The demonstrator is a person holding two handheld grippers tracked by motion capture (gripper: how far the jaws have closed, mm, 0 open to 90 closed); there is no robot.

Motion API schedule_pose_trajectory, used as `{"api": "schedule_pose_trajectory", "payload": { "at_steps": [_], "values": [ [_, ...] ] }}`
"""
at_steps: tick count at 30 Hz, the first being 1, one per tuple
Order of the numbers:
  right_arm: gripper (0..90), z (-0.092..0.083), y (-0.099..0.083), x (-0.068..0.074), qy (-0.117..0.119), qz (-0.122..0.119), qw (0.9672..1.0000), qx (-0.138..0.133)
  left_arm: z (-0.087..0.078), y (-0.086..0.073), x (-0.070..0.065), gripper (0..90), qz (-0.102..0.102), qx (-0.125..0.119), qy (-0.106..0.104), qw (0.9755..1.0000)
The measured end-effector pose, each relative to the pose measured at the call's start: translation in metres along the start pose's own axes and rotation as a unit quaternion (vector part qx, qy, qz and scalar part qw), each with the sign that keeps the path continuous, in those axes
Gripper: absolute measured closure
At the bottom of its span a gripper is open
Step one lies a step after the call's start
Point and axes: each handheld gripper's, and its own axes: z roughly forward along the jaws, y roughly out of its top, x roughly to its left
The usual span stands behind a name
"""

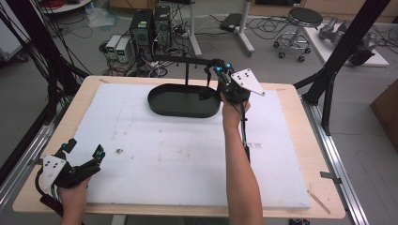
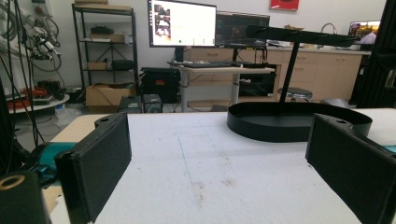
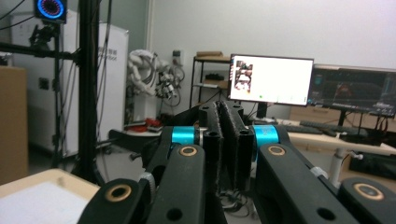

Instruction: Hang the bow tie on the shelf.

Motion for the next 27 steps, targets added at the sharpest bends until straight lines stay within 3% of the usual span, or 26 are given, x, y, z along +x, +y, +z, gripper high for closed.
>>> {"api": "schedule_pose_trajectory", "payload": {
  "at_steps": [11,15,19,24,27],
  "values": [
    [86.5,0.046,-0.025,-0.014,-0.016,0.008,0.9995,0.026,0.004,-0.002,0.002,7.4,-0.002,0.003,-0.002,1.0],
    [86.6,0.052,-0.034,-0.017,-0.027,0.012,0.9992,0.027,0.004,-0.003,0.002,7.4,-0.007,0.003,-0.005,1.0],
    [86.5,0.058,-0.05,-0.023,-0.039,0.022,0.9979,0.048,0.005,-0.002,0.0,7.4,-0.007,0.002,-0.01,0.9999],
    [86.5,0.061,-0.057,-0.025,-0.042,0.028,0.9971,0.057,0.006,-0.003,-0.001,7.4,-0.008,0.006,-0.011,0.9999],
    [86.3,0.064,-0.065,-0.027,-0.047,0.035,0.9954,0.076,0.005,-0.003,-0.001,7.4,-0.008,0.006,-0.011,0.9999]
  ]
}}
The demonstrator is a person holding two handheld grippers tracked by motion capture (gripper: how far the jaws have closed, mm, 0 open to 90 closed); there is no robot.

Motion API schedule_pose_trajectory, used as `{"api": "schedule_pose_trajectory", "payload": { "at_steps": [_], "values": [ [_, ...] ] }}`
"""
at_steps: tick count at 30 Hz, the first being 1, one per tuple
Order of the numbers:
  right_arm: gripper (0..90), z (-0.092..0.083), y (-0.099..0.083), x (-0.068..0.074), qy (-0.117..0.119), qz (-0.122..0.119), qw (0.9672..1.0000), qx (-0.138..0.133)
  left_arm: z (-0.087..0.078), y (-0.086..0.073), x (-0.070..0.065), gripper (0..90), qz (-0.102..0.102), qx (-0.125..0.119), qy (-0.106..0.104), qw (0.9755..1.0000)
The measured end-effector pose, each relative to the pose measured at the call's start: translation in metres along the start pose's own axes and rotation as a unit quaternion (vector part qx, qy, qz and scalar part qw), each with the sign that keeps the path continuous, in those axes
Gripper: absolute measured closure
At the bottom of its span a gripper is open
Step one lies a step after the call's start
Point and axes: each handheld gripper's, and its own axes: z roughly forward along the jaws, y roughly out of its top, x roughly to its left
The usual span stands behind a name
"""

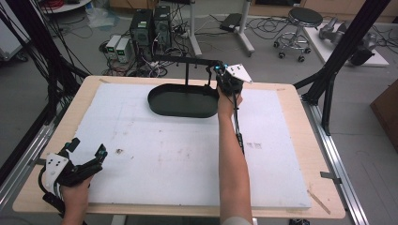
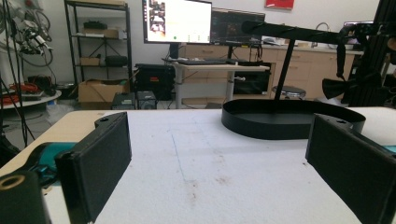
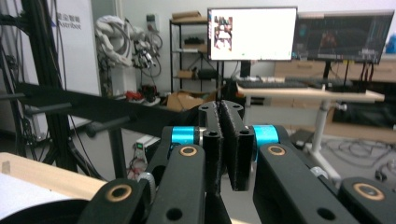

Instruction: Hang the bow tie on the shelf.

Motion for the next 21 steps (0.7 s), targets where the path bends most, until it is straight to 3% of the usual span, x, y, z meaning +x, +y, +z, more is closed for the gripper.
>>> {"api": "schedule_pose_trajectory", "payload": {
  "at_steps": [7,9,10,11,12,13,14,15,16,21],
  "values": [
    [80.2,0.001,-0.004,-0.002,-0.001,0.009,0.9999,0.01,0.0,0.0,-0.001,7.4,0.0,-0.002,-0.001,1.0],
    [70.2,0.0,-0.003,-0.002,-0.01,0.009,0.9999,0.009,0.0,0.001,-0.001,7.4,0.001,-0.003,-0.003,1.0],
    [58.7,-0.001,-0.002,-0.003,-0.021,0.023,0.9995,0.005,-0.001,0.001,-0.002,7.4,0.002,-0.004,-0.005,1.0],
    [58.7,-0.001,-0.002,-0.003,-0.021,0.023,0.9995,0.005,-0.001,0.001,-0.002,7.4,0.002,-0.004,-0.005,1.0],
    [44.5,-0.004,-0.001,-0.006,-0.036,0.034,0.9988,-0.001,-0.001,0.002,-0.002,7.4,0.004,-0.004,-0.006,1.0],
    [44.5,-0.004,-0.001,-0.006,-0.036,0.034,0.9988,-0.001,-0.001,0.002,-0.002,7.4,0.004,-0.004,-0.006,1.0],
    [32.3,-0.007,0.002,-0.008,-0.04,0.042,0.9983,-0.003,-0.001,0.002,-0.003,7.4,0.003,-0.005,-0.006,1.0],
    [32.3,-0.007,0.002,-0.008,-0.04,0.042,0.9983,-0.003,-0.001,0.003,-0.003,7.4,0.003,-0.006,-0.005,1.0],
    [25.1,-0.011,0.007,-0.009,-0.037,0.043,0.9984,-0.004,-0.001,0.003,-0.003,7.4,0.004,-0.007,-0.006,1.0],
    [12.2,-0.022,0.021,-0.008,-0.028,0.038,0.9989,-0.009,-0.003,0.006,-0.002,7.4,0.002,-0.011,-0.004,0.9999]
  ]
}}
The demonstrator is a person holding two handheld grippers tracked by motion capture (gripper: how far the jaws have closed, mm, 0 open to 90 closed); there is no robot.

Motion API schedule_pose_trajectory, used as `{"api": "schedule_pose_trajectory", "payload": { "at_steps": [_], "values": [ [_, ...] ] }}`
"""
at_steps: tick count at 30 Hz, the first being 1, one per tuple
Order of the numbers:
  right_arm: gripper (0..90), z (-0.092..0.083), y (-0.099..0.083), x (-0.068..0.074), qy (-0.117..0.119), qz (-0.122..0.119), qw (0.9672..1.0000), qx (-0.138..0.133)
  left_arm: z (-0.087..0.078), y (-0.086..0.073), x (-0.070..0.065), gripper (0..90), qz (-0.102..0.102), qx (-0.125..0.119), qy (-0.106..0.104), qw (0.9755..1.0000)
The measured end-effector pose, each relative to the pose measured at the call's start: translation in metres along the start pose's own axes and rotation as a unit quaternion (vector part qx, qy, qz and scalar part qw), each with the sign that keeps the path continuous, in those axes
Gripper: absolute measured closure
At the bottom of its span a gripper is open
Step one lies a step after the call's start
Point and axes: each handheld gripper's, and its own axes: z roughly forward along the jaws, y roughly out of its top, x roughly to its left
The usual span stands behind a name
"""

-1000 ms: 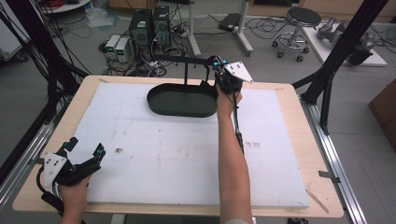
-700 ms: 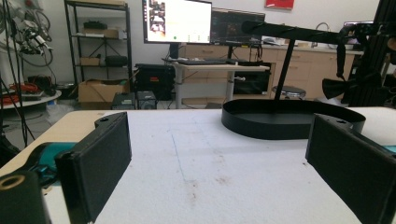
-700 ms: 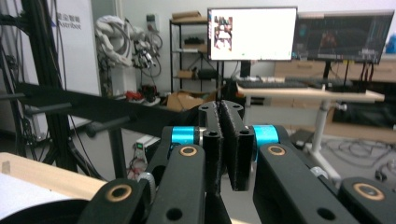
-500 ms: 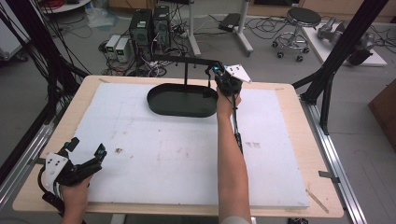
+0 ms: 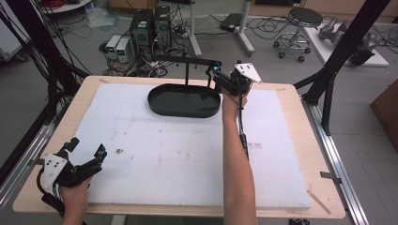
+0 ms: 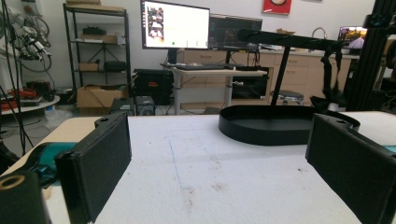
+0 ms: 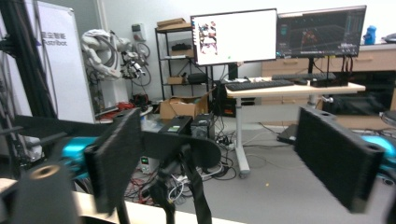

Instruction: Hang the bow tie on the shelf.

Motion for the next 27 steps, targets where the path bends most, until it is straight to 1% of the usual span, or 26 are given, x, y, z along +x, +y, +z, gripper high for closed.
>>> {"api": "schedule_pose_trajectory", "payload": {
  "at_steps": [1,2,3,4,5,6,7,8,9,10,11,12,14,15,16,17,18,19,20,21,22,24,25,26,27],
  "values": [
    [11.0,-0.003,0.004,0.001,0.001,-0.004,1.0,-0.001,0.0,0.001,0.0,7.4,0.0,-0.001,0.0,1.0],
    [10.7,-0.008,0.009,0.002,0.009,-0.009,0.9999,-0.003,-0.001,0.001,0.0,7.4,0.001,-0.002,0.0,1.0],
    [0.4,-0.015,0.018,0.004,0.025,-0.02,0.9995,-0.004,-0.001,0.002,0.0,7.4,0.001,-0.003,0.0,1.0],
    [0.4,-0.015,0.018,0.004,0.025,-0.02,0.9995,-0.004,-0.001,0.002,0.0,7.4,0.0,-0.004,0.001,1.0],
    [0.4,-0.022,0.026,0.006,0.05,-0.023,0.9985,-0.007,-0.002,0.003,-0.001,7.4,0.0,-0.005,0.001,1.0],
    [0.4,-0.022,0.026,0.006,0.05,-0.023,0.9985,-0.007,-0.002,0.003,-0.001,7.4,0.0,-0.006,0.001,1.0],
    [0.4,-0.032,0.036,0.008,0.072,-0.035,0.9967,-0.012,-0.002,0.004,-0.001,7.4,0.0,-0.008,0.0,1.0],
    [0.4,-0.032,0.036,0.008,0.072,-0.035,0.9967,-0.012,-0.003,0.004,-0.001,7.4,0.001,-0.008,0.0,1.0],
    [0.4,-0.046,0.043,0.01,0.09,-0.051,0.994,-0.037,-0.003,0.004,-0.002,7.4,0.0,-0.009,-0.001,1.0],
    [0.4,-0.046,0.043,0.01,0.09,-0.051,0.994,-0.037,-0.003,0.005,-0.002,7.4,-0.001,-0.011,-0.001,0.9999],
    [0.5,-0.059,0.046,0.011,0.095,-0.061,0.9926,-0.043,-0.003,0.005,-0.002,7.4,-0.002,-0.013,-0.002,0.9999],
    [0.5,-0.064,0.047,0.011,0.098,-0.066,0.992,-0.045,-0.003,0.006,-0.003,7.4,-0.002,-0.013,-0.002,0.9999],
    [0.5,-0.075,0.047,0.009,0.099,-0.073,0.9914,-0.046,-0.003,0.006,-0.003,7.4,-0.005,-0.014,-0.003,0.9999],
    [0.4,-0.089,0.047,0.005,0.098,-0.079,0.9907,-0.051,-0.004,0.007,-0.004,7.4,-0.006,-0.015,-0.004,0.9999],
    [0.4,-0.089,0.047,0.005,0.098,-0.079,0.9907,-0.051,-0.004,0.007,-0.004,7.4,-0.006,-0.016,-0.004,0.9998],
    [0.5,-0.103,0.047,0.001,0.096,-0.08,0.9907,-0.054,-0.004,0.007,-0.005,7.4,-0.005,-0.017,-0.005,0.9998],
    [0.5,-0.103,0.047,0.001,0.096,-0.08,0.9907,-0.054,-0.005,0.008,-0.006,7.4,-0.005,-0.017,-0.005,0.9998],
    [0.5,-0.121,0.048,-0.004,0.082,-0.094,0.9905,-0.058,-0.005,0.008,-0.006,7.4,-0.004,-0.018,-0.005,0.9998],
    [0.5,-0.121,0.048,-0.004,0.082,-0.094,0.9905,-0.058,-0.005,0.008,-0.007,7.4,-0.002,-0.018,-0.006,0.9998],
    [0.5,-0.138,0.048,-0.008,0.074,-0.099,0.9902,-0.065,-0.006,0.009,-0.006,7.4,-0.002,-0.019,-0.004,0.9998],
    [0.5,-0.138,0.048,-0.008,0.074,-0.099,0.9902,-0.065,-0.006,0.009,-0.006,7.4,-0.002,-0.019,-0.004,0.9998],
    [0.5,-0.158,0.049,-0.013,0.068,-0.101,0.9897,-0.076,-0.006,0.01,-0.006,7.4,-0.004,-0.02,-0.003,0.9998],
    [0.5,-0.172,0.049,-0.017,0.064,-0.099,0.9896,-0.082,-0.007,0.01,-0.005,7.4,-0.004,-0.02,-0.003,0.9998],
    [0.5,-0.172,0.049,-0.017,0.064,-0.099,0.9896,-0.082,-0.007,0.01,-0.005,7.4,-0.004,-0.021,-0.002,0.9998],
    [0.5,-0.186,0.049,-0.021,0.055,-0.094,0.991,-0.078,-0.007,0.01,-0.006,7.4,-0.004,-0.021,-0.002,0.9998]
  ]
}}
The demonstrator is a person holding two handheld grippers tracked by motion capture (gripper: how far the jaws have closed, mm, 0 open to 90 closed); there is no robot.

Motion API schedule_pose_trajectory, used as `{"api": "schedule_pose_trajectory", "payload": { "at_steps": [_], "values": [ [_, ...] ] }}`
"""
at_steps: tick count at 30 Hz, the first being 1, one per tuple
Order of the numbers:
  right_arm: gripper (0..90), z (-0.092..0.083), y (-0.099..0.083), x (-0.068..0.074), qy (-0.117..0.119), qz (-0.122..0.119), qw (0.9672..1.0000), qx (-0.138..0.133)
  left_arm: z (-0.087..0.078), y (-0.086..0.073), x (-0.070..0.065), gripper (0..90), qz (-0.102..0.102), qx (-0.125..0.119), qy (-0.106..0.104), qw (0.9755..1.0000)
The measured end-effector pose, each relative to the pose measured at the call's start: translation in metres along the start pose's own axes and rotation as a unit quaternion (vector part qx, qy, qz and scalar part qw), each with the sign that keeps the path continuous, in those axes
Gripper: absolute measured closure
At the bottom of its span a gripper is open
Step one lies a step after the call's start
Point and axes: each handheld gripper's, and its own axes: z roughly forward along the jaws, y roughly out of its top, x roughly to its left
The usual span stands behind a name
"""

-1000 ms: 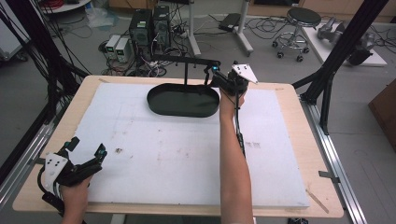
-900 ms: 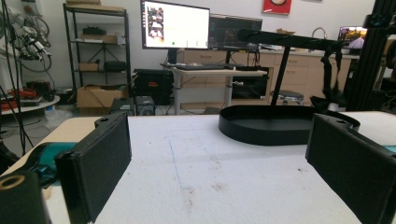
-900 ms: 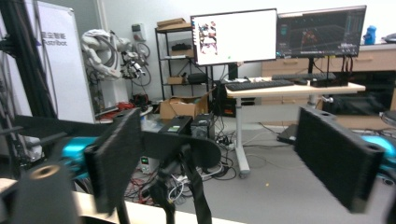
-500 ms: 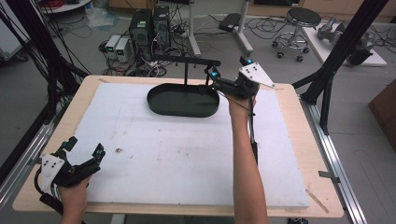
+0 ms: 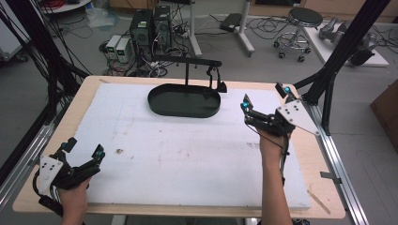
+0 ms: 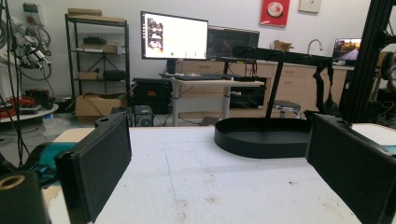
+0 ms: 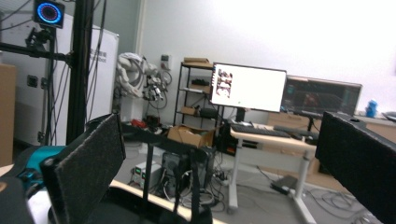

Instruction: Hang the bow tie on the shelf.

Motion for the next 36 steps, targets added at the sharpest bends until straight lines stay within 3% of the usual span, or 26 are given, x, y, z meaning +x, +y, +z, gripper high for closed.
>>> {"api": "schedule_pose_trajectory", "payload": {
  "at_steps": [1,2,4,6,10,13,14,20,30,36],
  "values": [
    [0.5,0.0,0.0,0.0,0.0,0.0,1.0,0.0,0.0,0.0,0.0,7.4,0.0,0.001,0.0,1.0],
    [0.6,-0.014,0.001,-0.001,-0.011,-0.004,0.9999,-0.003,0.0,0.0,-0.001,7.4,0.001,0.001,0.001,1.0],
    [0.5,-0.022,0.002,-0.002,-0.017,-0.007,0.9998,-0.004,0.0,0.0,-0.001,7.4,0.002,0.001,0.0,1.0],
    [0.5,-0.044,0.0,-0.004,-0.03,-0.018,0.9992,-0.019,0.0,0.0,-0.002,7.4,0.001,0.001,-0.002,1.0],
    [0.6,-0.064,-0.006,-0.007,-0.034,-0.022,0.9988,-0.026,-0.001,0.0,-0.003,7.4,0.003,0.0,-0.008,1.0],
    [0.5,-0.08,-0.014,-0.011,-0.04,-0.025,0.9987,-0.019,-0.001,-0.001,-0.004,7.4,0.005,0.001,-0.008,1.0],
    [0.5,-0.089,-0.018,-0.013,-0.043,-0.013,0.9989,-0.012,-0.001,-0.001,-0.004,7.4,0.006,0.002,-0.008,0.9999],
    [0.6,-0.121,-0.035,-0.022,-0.052,-0.003,0.9986,0.005,-0.001,-0.001,-0.004,7.4,0.01,0.004,-0.001,0.9999],
    [0.6,-0.141,-0.057,-0.033,-0.036,0.001,0.9982,0.048,-0.001,-0.003,-0.007,7.4,0.021,0.014,-0.004,0.9997],
    [0.6,-0.15,-0.071,-0.038,-0.038,0.019,0.9968,0.068,0.0,-0.004,-0.005,7.4,0.017,0.016,0.0,0.9997]
  ]
}}
